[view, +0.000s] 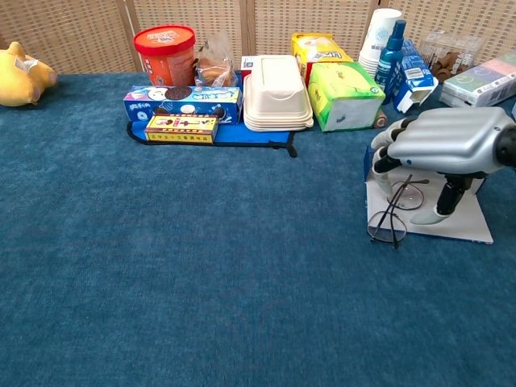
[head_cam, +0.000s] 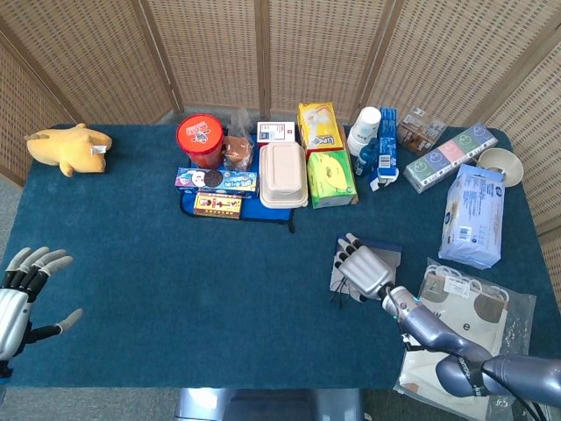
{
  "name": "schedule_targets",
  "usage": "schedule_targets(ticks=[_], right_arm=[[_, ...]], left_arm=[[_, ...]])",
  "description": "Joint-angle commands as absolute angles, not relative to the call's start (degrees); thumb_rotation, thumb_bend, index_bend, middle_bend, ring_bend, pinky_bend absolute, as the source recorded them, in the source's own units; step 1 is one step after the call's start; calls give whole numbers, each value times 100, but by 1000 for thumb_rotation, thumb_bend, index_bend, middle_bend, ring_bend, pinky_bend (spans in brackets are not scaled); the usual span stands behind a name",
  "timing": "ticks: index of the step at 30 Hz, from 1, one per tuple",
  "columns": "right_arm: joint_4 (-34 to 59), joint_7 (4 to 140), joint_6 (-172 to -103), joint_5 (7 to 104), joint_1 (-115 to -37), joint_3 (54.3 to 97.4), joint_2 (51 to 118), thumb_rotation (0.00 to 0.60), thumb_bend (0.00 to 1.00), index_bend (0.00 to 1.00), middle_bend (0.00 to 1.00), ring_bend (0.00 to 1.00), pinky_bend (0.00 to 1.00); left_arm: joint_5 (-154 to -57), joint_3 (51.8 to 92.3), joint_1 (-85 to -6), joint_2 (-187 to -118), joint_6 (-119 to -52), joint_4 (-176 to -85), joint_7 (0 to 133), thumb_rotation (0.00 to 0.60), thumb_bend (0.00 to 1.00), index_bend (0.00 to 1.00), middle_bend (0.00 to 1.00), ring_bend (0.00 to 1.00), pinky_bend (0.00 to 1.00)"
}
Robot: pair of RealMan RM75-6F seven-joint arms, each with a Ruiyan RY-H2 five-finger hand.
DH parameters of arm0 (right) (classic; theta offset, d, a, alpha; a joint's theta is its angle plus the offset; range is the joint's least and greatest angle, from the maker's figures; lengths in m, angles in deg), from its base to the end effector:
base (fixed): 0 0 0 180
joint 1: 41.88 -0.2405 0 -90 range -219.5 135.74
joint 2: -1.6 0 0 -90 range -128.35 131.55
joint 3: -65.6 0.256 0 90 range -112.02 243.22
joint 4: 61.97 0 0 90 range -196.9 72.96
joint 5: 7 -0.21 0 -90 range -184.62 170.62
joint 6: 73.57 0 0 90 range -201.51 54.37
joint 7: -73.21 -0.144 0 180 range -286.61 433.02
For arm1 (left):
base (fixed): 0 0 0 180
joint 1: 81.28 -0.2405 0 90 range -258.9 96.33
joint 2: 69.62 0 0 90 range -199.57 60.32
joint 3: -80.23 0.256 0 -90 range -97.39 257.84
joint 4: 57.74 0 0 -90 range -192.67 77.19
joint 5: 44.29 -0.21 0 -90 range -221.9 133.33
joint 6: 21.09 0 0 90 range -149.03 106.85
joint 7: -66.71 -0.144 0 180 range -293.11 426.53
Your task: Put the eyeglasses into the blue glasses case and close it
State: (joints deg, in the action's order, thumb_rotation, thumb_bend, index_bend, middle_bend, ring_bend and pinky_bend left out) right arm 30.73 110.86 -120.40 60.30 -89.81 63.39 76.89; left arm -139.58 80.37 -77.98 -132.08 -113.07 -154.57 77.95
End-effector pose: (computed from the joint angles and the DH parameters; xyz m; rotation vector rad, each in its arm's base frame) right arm -0.1731 -0.3184 0.0088 2.2607 -0.4441 0.4725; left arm -0.2786 0.1591 0.1621 -1.3864 -1.0027 -1.2019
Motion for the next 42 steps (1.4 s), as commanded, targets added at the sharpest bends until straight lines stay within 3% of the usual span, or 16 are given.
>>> schedule_targets(ticks=[1,5,20,31,42], right_arm=[[3027,11020,-11991,6052,-8988,6342,7711,508,279,371,275,107,124],[2997,10862,-11945,6140,-8969,6327,7729,599,284,406,291,118,124],[3056,10552,-12020,6345,-8840,6327,7803,600,318,516,341,159,131],[3147,10364,-12342,6351,-8617,6400,7838,600,327,596,414,254,185],[3284,10473,-12769,6057,-8378,6583,7876,600,329,614,434,296,204]], left_arm=[[-13965,8034,-7808,-13199,-11333,-15462,7794,600,132,190,179,105,0],[-13966,8024,-7819,-13198,-11370,-15449,7811,600,132,189,179,105,0],[-13975,8025,-7865,-13196,-11467,-15373,7903,600,132,189,177,105,0],[-14005,8038,-7893,-13205,-11523,-15314,7975,600,132,189,176,105,0],[-14046,8058,-7925,-13202,-11578,-15278,8022,600,132,190,176,105,0]])
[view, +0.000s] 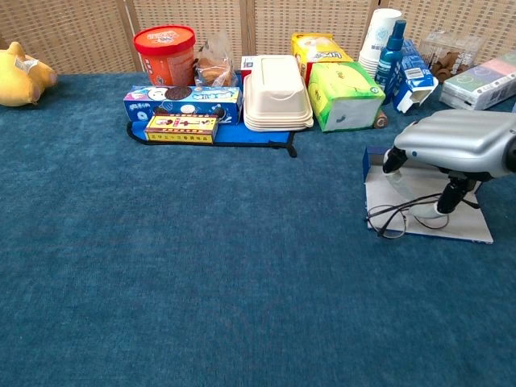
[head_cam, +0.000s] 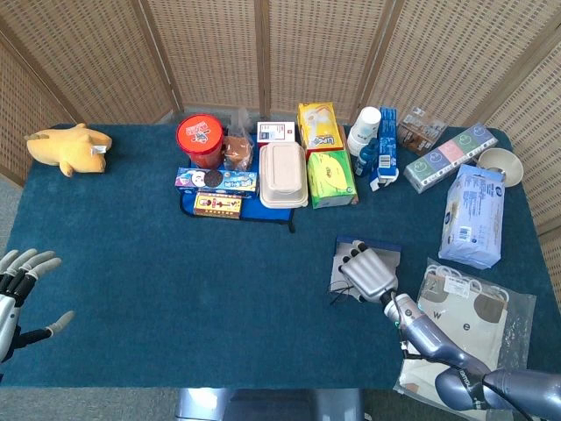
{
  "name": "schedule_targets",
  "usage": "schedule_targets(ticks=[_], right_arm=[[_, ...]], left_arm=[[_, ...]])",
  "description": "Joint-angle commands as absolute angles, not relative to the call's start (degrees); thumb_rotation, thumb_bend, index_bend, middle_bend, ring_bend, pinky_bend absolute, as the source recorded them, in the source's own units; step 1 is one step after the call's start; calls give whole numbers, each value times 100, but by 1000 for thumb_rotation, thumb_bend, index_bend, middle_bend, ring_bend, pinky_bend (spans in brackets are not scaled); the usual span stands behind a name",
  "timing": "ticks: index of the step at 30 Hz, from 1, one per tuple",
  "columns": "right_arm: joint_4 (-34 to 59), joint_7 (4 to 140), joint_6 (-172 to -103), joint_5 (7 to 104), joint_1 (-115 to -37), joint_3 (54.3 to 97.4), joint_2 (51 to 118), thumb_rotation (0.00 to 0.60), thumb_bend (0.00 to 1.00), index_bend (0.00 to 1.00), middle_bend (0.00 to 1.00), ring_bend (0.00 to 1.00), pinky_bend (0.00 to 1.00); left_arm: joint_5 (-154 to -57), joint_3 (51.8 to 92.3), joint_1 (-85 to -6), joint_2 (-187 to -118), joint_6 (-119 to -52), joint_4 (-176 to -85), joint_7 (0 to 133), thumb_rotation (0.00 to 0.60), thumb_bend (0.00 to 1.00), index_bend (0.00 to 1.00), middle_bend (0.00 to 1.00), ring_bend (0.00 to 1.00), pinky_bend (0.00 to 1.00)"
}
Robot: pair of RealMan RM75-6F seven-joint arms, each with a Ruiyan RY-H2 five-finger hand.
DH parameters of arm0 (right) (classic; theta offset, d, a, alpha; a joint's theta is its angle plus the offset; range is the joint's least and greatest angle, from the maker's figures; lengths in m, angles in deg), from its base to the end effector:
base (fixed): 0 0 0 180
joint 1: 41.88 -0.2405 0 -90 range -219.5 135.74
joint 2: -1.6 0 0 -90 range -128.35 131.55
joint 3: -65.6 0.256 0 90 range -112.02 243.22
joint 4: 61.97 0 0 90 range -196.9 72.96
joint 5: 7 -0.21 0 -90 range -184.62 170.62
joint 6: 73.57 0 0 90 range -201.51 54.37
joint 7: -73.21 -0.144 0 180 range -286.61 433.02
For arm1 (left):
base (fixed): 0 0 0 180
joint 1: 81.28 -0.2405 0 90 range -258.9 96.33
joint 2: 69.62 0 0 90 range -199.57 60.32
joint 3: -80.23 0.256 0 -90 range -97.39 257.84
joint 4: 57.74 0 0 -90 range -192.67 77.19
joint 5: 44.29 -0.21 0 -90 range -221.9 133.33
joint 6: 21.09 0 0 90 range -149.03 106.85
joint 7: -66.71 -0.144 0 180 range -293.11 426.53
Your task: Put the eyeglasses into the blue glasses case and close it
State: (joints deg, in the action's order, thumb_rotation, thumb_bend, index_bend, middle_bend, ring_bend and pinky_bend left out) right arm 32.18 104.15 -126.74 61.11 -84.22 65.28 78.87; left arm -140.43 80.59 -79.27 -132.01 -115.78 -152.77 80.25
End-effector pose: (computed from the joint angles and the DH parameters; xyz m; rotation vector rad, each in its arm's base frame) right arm -0.1778 -0.3045 0.0097 2.1272 -0.6617 0.6355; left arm -0.2841 0.1515 0.1694 -1.3617 -0.9860 -1.2284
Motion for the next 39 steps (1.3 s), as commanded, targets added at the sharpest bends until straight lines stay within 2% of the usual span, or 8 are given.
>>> schedule_targets(ticks=[1,10,25,39], right_arm=[[3306,10493,-12794,6040,-8369,6599,7865,600,328,615,434,296,204],[3363,10468,-12887,5910,-8340,6759,7799,600,327,610,433,296,204],[2964,10447,-12774,5409,-8423,7023,7996,600,318,598,430,296,204],[2715,10435,-12649,5110,-8471,7071,8045,600,311,589,424,279,204]], left_arm=[[-14048,8056,-7922,-13203,-11577,-15280,8021,600,132,189,176,105,0],[-14075,8058,-7909,-13207,-11566,-15309,7991,600,132,188,176,105,0],[-14127,8077,-7932,-13182,-11608,-15371,7926,600,131,189,176,105,0],[-14183,8090,-7974,-13160,-11699,-15380,7925,600,132,189,176,105,0]])
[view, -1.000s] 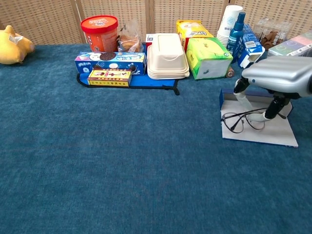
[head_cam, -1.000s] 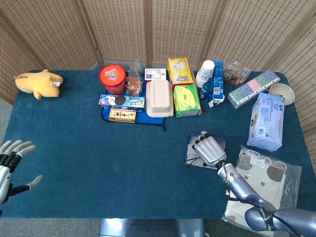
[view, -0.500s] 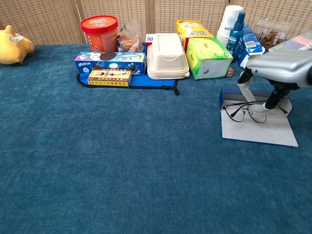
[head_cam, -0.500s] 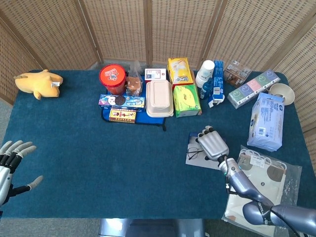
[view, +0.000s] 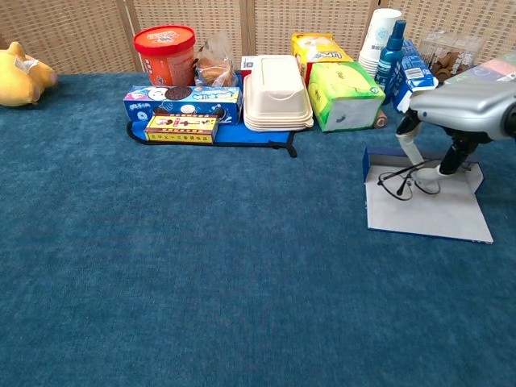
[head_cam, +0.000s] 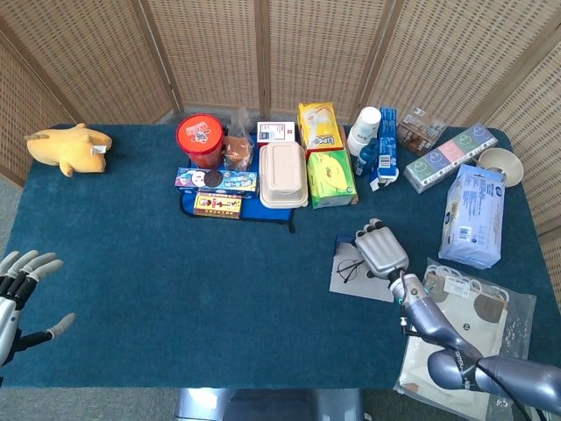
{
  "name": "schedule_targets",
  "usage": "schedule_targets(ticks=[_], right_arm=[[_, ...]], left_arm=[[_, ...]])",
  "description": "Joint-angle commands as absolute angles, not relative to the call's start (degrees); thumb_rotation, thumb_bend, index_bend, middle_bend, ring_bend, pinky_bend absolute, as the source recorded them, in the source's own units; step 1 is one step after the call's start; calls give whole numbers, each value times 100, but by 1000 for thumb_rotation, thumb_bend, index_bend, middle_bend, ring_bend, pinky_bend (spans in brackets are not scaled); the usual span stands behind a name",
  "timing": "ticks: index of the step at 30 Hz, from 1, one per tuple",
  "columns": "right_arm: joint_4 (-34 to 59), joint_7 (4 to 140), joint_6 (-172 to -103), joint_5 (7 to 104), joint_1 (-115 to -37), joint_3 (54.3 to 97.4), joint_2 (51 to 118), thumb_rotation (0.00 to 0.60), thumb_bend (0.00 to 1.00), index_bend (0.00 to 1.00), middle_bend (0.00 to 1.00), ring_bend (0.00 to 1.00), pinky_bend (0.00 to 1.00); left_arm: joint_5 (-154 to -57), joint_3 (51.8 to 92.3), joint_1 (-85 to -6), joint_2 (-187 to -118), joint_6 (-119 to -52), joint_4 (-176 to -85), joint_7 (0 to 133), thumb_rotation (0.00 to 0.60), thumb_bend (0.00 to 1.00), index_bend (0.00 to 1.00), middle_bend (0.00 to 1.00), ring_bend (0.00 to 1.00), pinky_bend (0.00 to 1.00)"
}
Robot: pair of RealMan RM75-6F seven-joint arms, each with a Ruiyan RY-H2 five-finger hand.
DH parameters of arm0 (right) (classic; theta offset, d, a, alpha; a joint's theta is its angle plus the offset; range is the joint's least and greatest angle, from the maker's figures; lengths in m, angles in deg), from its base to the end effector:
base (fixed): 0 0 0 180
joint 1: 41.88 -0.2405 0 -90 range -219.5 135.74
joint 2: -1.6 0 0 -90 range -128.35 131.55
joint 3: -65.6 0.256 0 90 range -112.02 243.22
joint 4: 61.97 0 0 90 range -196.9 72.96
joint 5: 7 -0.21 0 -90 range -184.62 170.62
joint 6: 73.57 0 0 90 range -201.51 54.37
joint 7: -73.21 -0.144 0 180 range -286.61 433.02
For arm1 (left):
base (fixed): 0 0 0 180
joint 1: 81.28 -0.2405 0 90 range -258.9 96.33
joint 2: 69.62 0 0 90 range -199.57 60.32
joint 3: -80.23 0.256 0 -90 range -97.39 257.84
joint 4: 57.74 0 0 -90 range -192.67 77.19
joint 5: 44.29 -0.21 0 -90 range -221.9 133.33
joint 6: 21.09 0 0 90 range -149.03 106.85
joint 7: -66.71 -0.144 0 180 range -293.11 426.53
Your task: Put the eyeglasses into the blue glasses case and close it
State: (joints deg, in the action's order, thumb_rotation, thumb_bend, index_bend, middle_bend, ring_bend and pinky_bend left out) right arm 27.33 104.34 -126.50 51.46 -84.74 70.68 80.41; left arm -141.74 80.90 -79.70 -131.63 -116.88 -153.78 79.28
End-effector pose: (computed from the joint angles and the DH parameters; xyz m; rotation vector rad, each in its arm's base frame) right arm -0.1864 -0.3418 0.0218 1.9423 -0.7679 0.6286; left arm -0.2787 0.1475 0.1709 -1.3693 -0.9687 -1.2414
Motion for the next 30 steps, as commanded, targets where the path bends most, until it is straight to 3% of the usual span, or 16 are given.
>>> schedule_targets(ticks=[1,14,30], right_arm=[[2728,10446,-12681,5087,-8455,7067,8030,600,310,589,424,278,204],[2786,10676,-12813,4809,-8426,7058,7988,600,295,574,411,266,204],[3085,10876,-12740,4438,-8527,7039,7851,600,347,307,239,145,196]], left_arm=[[-14191,8087,-7974,-13161,-11708,-15385,7925,600,132,189,176,105,0],[-14243,8091,-7956,-13163,-11709,-15406,7904,600,132,189,176,106,0],[-14265,8109,-8010,-13150,-11784,-15404,7898,600,132,188,177,106,0]])
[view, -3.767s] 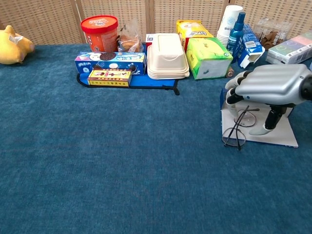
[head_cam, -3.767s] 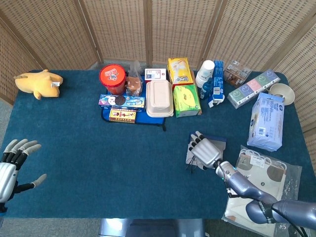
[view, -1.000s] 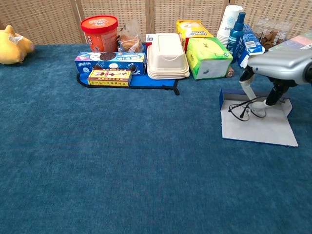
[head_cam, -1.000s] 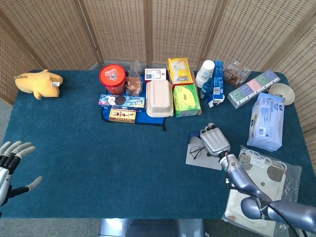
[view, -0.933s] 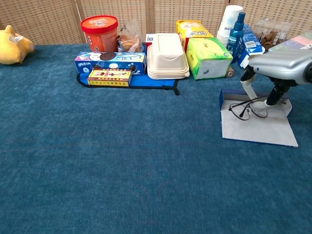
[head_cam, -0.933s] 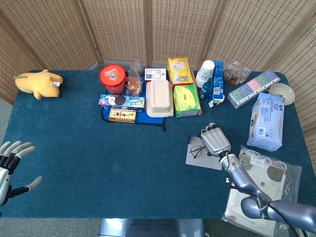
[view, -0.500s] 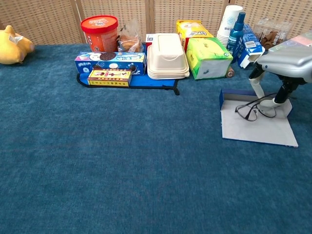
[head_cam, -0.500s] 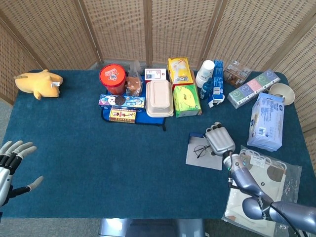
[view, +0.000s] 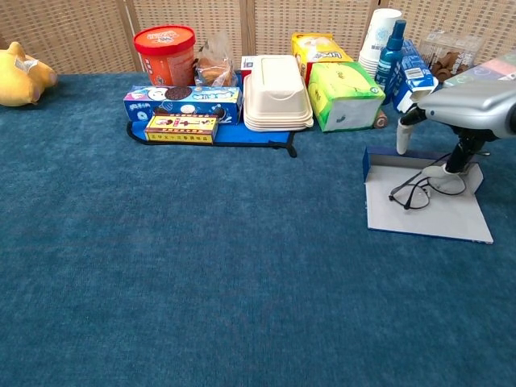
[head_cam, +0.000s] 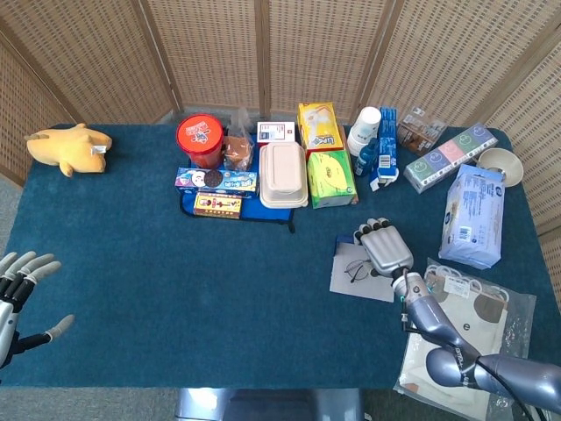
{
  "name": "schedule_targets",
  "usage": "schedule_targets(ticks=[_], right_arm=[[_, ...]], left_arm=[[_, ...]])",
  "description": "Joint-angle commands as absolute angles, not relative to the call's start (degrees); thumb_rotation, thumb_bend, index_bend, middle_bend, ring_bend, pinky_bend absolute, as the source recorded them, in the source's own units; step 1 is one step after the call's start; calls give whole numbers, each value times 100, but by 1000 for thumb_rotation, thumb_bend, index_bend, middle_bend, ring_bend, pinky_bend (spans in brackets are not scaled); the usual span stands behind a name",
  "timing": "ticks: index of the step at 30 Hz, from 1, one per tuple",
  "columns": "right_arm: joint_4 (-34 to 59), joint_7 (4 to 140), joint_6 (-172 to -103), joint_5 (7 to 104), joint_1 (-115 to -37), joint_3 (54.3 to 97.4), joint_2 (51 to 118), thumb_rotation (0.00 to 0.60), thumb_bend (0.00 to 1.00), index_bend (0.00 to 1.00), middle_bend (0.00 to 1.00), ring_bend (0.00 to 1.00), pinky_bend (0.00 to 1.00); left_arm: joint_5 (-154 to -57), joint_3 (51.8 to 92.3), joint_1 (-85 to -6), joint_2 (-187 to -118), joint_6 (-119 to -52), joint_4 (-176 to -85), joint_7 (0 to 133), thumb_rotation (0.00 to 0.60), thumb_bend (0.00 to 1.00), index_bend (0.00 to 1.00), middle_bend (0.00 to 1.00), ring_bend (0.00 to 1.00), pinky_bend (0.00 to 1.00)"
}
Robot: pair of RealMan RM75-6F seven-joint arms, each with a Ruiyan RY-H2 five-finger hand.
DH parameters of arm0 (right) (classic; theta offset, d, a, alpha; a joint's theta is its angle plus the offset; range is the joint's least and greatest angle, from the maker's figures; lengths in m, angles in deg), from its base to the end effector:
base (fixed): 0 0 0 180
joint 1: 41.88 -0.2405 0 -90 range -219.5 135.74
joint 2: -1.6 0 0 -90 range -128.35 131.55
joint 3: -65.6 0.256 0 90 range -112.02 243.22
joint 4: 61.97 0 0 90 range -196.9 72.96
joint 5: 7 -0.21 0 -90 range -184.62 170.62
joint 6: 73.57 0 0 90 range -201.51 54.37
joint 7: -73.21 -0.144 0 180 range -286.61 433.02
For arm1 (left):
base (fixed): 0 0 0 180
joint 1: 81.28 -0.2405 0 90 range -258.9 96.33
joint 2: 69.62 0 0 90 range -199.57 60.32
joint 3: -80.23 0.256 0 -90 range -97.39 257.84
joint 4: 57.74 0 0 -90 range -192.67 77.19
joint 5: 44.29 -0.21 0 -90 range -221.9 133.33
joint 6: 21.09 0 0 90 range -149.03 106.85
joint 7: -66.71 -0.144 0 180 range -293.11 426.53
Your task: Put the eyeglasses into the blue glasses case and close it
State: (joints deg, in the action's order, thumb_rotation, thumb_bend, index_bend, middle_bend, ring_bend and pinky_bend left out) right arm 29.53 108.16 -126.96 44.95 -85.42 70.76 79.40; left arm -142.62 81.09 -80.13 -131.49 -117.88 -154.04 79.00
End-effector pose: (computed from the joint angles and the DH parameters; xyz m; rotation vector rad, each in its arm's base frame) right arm -0.1896 -0.3422 0.0263 1.9049 -0.8111 0.5709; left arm -0.2764 0.1442 0.1725 -1.3701 -0.9561 -1.2526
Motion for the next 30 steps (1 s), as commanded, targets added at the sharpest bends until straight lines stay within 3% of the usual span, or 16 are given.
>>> schedule_targets(ticks=[1,9,30], right_arm=[[3179,10895,-12795,4439,-8512,7032,7805,600,351,303,238,142,195],[3451,10927,-13116,4570,-8447,7057,7641,600,352,301,237,139,195],[2536,10754,-12924,4605,-8496,7029,8201,600,325,302,240,138,196]], left_arm=[[-14273,8110,-8005,-13151,-11778,-15405,7893,600,133,188,177,106,0],[-14310,8109,-7987,-13163,-11772,-15414,7888,600,131,189,177,105,0],[-14317,8105,-8016,-13154,-11830,-15387,7909,600,132,189,177,105,0]])
